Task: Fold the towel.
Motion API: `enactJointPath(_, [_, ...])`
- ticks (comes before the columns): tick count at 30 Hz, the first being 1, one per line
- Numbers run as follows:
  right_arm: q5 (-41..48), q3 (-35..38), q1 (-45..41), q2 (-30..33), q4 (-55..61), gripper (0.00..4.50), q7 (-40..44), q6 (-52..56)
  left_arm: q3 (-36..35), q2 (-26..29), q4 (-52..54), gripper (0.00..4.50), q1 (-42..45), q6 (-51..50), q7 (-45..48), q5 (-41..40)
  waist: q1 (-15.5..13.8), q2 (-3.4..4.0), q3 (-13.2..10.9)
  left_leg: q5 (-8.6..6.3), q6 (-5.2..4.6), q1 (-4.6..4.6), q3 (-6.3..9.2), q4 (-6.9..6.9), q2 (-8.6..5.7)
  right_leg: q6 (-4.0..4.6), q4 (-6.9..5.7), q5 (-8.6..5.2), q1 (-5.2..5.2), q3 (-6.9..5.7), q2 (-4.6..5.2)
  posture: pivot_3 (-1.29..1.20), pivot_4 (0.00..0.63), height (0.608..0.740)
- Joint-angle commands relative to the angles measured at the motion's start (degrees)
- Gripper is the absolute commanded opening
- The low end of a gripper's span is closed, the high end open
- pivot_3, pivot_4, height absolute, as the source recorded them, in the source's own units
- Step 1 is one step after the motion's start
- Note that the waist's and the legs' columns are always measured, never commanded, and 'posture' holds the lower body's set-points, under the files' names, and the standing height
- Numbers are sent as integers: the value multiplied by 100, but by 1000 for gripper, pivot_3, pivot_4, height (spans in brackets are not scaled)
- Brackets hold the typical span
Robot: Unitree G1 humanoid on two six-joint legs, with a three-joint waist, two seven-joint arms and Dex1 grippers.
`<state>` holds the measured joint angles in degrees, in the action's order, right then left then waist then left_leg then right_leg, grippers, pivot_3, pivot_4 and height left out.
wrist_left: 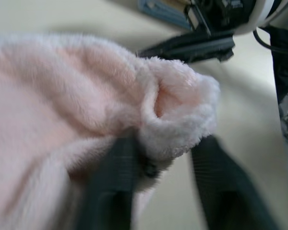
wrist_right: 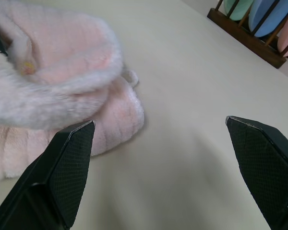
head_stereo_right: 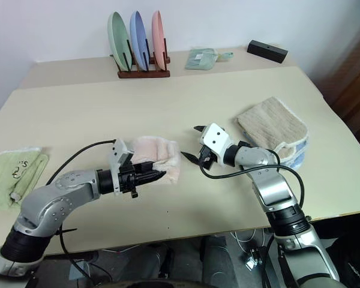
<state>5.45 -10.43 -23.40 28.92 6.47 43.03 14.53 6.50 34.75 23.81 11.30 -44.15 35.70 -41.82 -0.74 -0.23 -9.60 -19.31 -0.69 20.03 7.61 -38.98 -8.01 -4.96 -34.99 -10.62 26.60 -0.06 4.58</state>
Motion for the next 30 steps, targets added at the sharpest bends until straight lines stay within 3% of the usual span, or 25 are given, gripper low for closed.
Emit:
enactJointPath(1, [-21, 160, -64, 41, 128, 4500, -62, -112, -853, 256, 391, 2882, -359, -307, 252, -752, 18, 0, 0, 0, 0, 0, 0, 0, 0, 0, 0, 0, 1, 0, 0, 0, 150, 740])
enactJointPath(3, [-24, 193, -65, 64, 121, 4500, -66, -119, -1306, 446, 532, 2882, -647, -560, 407, -1260, 28, 3, -2, 0, 0, 2, 0, 2, 2, 1, -2, 0, 6, 0, -2, 0, 150, 740])
enactJointPath(9, [-47, 168, -126, 74, -8, 4500, -65, -193, -2165, 662, 457, 2882, -1062, -683, 338, -1674, -12, 3, -2, 0, 0, 2, 1, -5, -1, 1, -3, 0, -2, -1, 2, 0, 150, 740])
enactJointPath(15, [-84, 115, -244, 24, -145, 4500, -45, -292, -2362, 537, 454, 2882, -1045, -662, 183, -1886, 1, 4, -2, -1, 0, 1, 2, -4, -1, 1, -3, 0, -1, -2, 2, 0, 150, 740])
enactJointPath(19, [-82, 137, -262, 47, -170, 4500, -36, -313, -2692, 522, 467, 1157, -1201, -623, 245, -2195, 4, 4, -2, -1, 0, 2, 2, -3, 0, 1, -4, -1, 2, -2, 0, 0, 150, 740])
enactJointPath(21, [-96, 149, -255, 82, -185, 4500, -34, -312, -2864, 551, 445, 68, -1256, -612, 244, -2291, 2, 4, -2, -1, 0, 2, 2, -3, 0, 1, -4, -1, 2, -2, 0, 0, 150, 740])
enactJointPath(22, [-102, 154, -252, 95, -190, 4500, -33, -312, -2931, 561, 428, 22, -1274, -606, 240, -2319, 3, 4, -2, -1, 0, 2, 2, -3, 0, 1, -3, -1, 1, -2, 0, 0, 150, 740])
enactJointPath(25, [-40, 235, -293, 104, -188, 3613, -55, -263, -3095, 575, 345, 0, -1239, -558, 183, -2361, -5, 4, -2, -1, 0, 2, 2, -3, 0, 1, -3, -1, 1, -2, 1, 0, 150, 740])
enactJointPath(30, [998, 452, -564, -222, 538, 1099, 152, 738, -2900, 599, 79, 0, -726, -92, -109, -1524, -2, 4, -2, 0, 1, 3, 3, -4, 0, 2, -3, 0, 1, -2, 0, 0, 150, 740])
